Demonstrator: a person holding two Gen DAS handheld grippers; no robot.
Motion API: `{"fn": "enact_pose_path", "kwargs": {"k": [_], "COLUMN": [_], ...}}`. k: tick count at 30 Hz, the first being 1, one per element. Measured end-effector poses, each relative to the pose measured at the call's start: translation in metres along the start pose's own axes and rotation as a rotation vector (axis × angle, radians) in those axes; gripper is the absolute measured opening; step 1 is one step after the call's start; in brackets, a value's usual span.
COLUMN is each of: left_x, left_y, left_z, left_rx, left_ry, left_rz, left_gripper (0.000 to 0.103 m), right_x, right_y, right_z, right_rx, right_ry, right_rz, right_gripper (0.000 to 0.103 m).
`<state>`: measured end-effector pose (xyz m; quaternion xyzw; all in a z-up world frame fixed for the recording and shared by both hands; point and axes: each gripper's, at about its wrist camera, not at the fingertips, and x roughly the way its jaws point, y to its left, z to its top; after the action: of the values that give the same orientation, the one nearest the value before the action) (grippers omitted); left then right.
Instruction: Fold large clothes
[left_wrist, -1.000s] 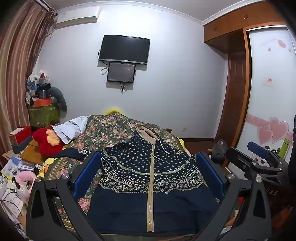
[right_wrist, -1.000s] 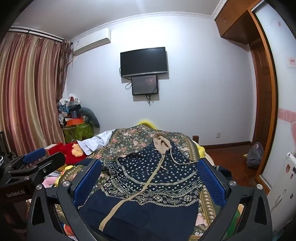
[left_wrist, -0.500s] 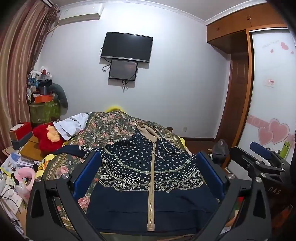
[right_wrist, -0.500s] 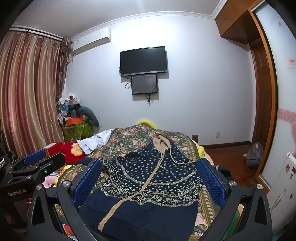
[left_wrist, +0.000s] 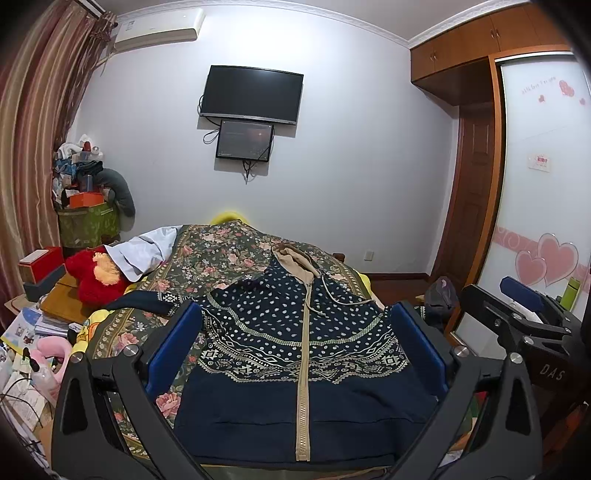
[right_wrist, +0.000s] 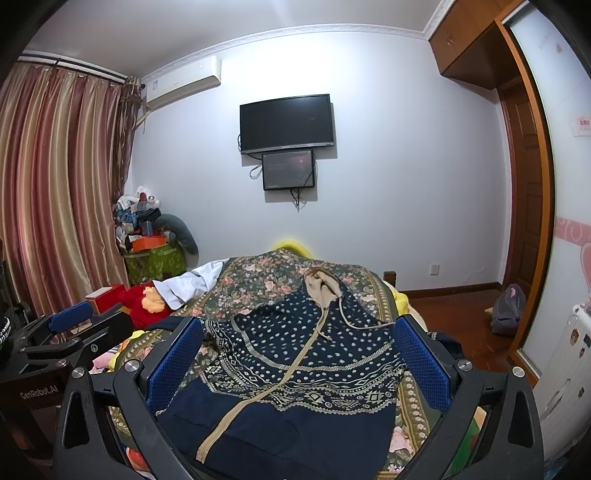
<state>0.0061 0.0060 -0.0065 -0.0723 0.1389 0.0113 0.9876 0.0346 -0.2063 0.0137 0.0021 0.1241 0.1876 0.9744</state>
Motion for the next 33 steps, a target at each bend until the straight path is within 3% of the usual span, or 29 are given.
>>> {"fn": "enact_pose_path", "kwargs": {"k": [33], "left_x": [0.0003], "left_y": [-0.0012], "left_z": [-0.0011], "left_rx": [-0.012], "left_ry": [-0.009], "left_rz": [0.023], "left_gripper": [0.103], "right_x": [-0.0001], "right_y": [-0.0005], "right_z": [-0.0029], "right_rx": [-0.001], "right_ry": [-0.001], "right_rz": [0.001], "right_gripper": [0.103]}}
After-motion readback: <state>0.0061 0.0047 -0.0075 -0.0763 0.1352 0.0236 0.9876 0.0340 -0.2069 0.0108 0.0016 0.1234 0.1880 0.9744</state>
